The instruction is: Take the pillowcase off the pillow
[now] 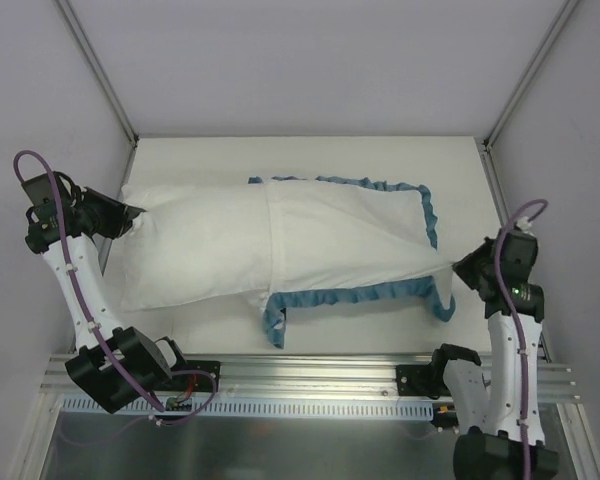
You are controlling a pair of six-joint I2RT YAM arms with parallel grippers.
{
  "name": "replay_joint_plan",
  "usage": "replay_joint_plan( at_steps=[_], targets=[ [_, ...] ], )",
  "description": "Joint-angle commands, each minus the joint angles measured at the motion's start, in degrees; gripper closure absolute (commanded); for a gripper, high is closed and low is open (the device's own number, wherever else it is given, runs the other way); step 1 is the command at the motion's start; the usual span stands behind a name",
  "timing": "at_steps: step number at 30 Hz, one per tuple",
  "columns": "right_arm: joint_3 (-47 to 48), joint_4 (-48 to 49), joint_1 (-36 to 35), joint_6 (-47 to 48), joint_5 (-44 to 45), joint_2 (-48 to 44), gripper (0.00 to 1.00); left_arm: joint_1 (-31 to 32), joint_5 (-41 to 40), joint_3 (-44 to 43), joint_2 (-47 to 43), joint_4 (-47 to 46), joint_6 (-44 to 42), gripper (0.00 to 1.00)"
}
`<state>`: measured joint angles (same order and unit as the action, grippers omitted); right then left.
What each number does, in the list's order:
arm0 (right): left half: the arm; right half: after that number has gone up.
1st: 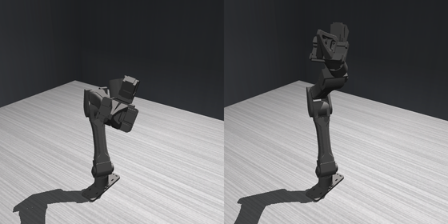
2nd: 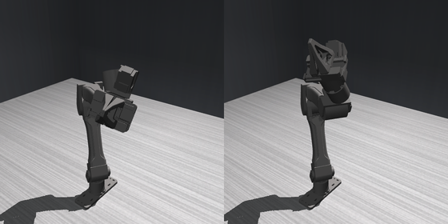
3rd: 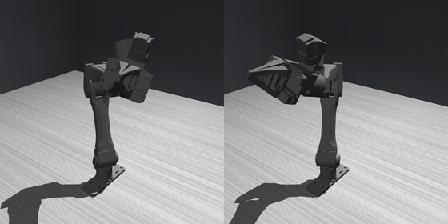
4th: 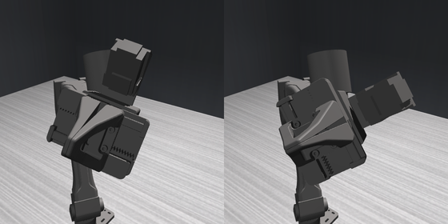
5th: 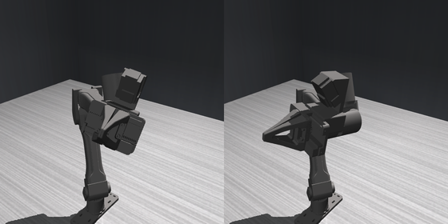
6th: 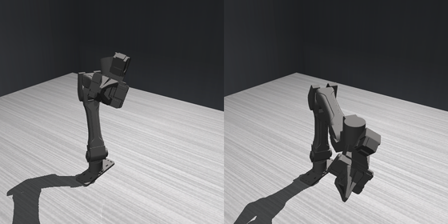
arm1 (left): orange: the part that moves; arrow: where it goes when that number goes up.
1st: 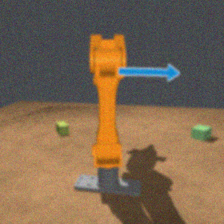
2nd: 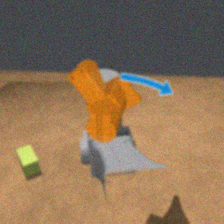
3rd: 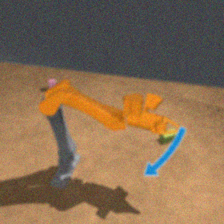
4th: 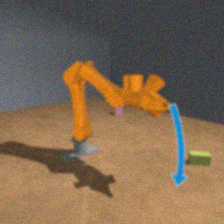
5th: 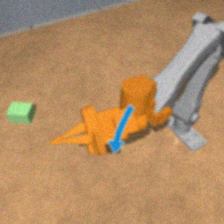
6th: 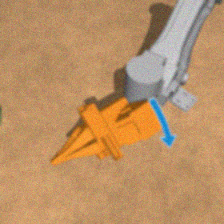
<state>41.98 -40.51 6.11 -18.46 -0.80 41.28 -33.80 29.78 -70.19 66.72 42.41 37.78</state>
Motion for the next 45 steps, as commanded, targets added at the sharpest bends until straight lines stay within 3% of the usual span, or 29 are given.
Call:
replay_joint_plan(
  at_steps=[1, 2, 4, 9, 14, 17, 24, 28, 31, 32, 33, 34, 36, 37, 39, 42, 43, 45],
  targets=[
    [7.93, -3.17, 13.54, 2.73, -0.32, 0.29, 0.99, -1.26, 1.77, -2.05, -0.19, -2.16, -0.08, 1.00],
    [10.64, -3.00, 20.37, 1.42, -5.83, 0.82, 0.99, -1.88, 1.77, -2.23, -0.10, -2.16, 0.62, 1.00],
    [13.73, -3.26, 27.16, -0.60, -9.82, 2.75, 0.99, -2.15, 1.86, -2.49, 0.60, -2.16, 1.85, 1.00],
    [21.12, -1.51, 35.71, -10.26, -15.54, 6.35, 0.99, -2.58, 1.51, -6.70, 2.71, -2.25, 4.14, 1.00],
    [24.56, -0.89, 40.74, -11.08, -18.44, 9.87, 0.99, -6.18, 1.15, -10.57, 3.24, -2.42, 5.64, 1.00],
    [22.45, 4.20, 36.89, -9.41, -22.93, 10.32, 0.99, -5.58, 2.74, -10.06, 4.03, -2.42, 5.03, 1.00],
    [14.90, 5.44, 13.96, -1.68, -14.68, 9.17, 0.98, -4.17, 2.38, -5.92, 3.50, -2.34, 2.13, 1.00],
    [9.19, 5.79, -0.18, 0.18, -8.01, 10.49, 0.79, 3.01, 1.78, -4.69, 4.91, -2.34, -1.12, 1.00],
    [6.10, 6.94, -5.38, -0.17, -6.59, 11.28, 0.47, 8.03, -1.12, -1.62, 6.05, -2.34, -1.65, 1.00],
    [5.84, 6.85, -6.01, -0.09, -6.15, 11.46, 0.31, 11.01, -2.00, -0.13, 6.32, -2.34, -1.92, 1.00],
    [5.92, 6.41, -7.50, 0.26, -5.62, 11.54, 0.26, 12.43, -2.88, 0.49, 6.67, -2.34, -2.62, 0.99],
    [6.19, 5.89, -7.86, 0.70, -4.66, 11.63, 0.20, 13.31, -2.89, 1.45, 6.84, -2.42, -2.97, 0.92],
    [7.33, 4.31, -8.13, 1.84, -3.51, 11.81, 0.17, 15.25, -3.41, 1.64, 6.50, -2.25, -4.55, 0.70],
    [7.68, 3.95, -8.13, 2.19, -2.81, 11.81, 0.15, 15.34, -4.37, 1.55, 6.06, -2.25, -4.91, 0.36],
    [8.56, 3.07, -8.13, 2.90, -2.37, 11.55, 0.13, 15.52, -7.17, 0.42, 3.78, -2.25, -5.69, 0.08],
    [8.74, 2.90, -8.13, 3.08, -2.19, 11.28, 0.11, 16.39, -11.92, -0.99, -0.44, -2.60, -5.96, 0.03],
    [8.56, 2.89, -8.13, 2.82, -2.19, 11.11, 0.11, 17.53, -17.33, -1.61, -2.54, -3.21, -6.83, 0.02],
    [8.30, 3.33, -8.22, 2.46, -2.37, 11.11, 0.10, 23.30, -22.98, -2.49, -3.70, -3.30, -10.60, 0.01]
  ],
)
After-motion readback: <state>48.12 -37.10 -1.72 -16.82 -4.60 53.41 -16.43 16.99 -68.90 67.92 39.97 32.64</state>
